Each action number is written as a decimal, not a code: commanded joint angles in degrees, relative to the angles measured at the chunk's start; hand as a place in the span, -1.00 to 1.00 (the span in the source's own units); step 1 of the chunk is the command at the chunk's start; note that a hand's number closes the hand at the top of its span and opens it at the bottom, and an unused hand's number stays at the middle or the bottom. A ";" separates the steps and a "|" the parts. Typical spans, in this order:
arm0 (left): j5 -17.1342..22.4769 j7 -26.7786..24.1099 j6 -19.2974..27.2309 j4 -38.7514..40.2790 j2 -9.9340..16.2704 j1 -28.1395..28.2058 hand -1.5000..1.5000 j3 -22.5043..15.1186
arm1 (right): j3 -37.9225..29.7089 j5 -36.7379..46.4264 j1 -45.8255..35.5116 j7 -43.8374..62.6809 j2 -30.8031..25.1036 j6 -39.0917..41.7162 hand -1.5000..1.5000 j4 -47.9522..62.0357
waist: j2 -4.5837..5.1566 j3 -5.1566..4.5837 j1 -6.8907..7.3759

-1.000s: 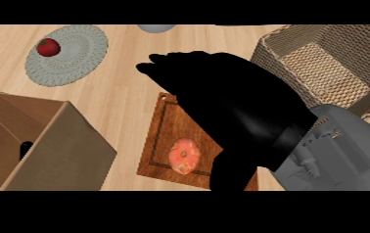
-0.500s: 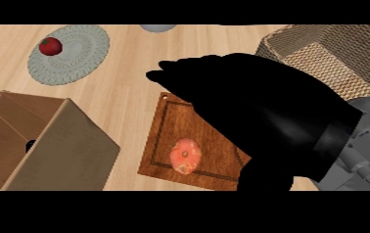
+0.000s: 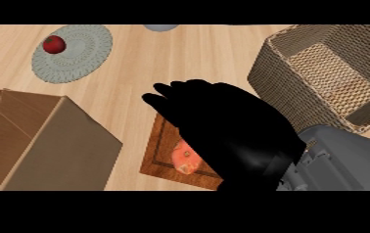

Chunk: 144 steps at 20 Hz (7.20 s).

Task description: Pick the squash from the cutting board and place it in the basket

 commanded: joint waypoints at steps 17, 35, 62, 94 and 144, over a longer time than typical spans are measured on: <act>-0.68 -2.87 -4.02 7.39 -2.66 -4.23 0.00 0.91 | 12.30 22.79 14.27 -3.60 9.69 -4.13 -1.00 8.54 | 0.81 -1.16 0.16; -2.34 -1.00 -5.52 5.06 -2.63 -1.28 0.00 2.22 | 12.32 36.77 23.27 -14.24 13.86 -4.56 -1.00 15.90 | 0.76 -1.12 0.46; -3.30 0.06 -7.24 4.36 -3.96 -2.98 0.00 4.00 | 14.09 50.22 27.47 -24.60 19.30 -4.04 1.00 26.66 | 0.78 -1.10 0.50; -3.61 -3.56 -6.90 2.22 -4.09 3.33 0.00 5.81 | 3.56 41.84 69.23 -33.78 -13.17 -40.06 1.00 -39.32 | 0.78 -1.12 -2.72; -6.97 -3.63 -9.50 8.50 -7.13 -2.95 0.00 5.99 | -49.32 10.24 30.64 -47.63 -18.90 -14.90 1.00 35.07 | 1.46 -1.14 1.19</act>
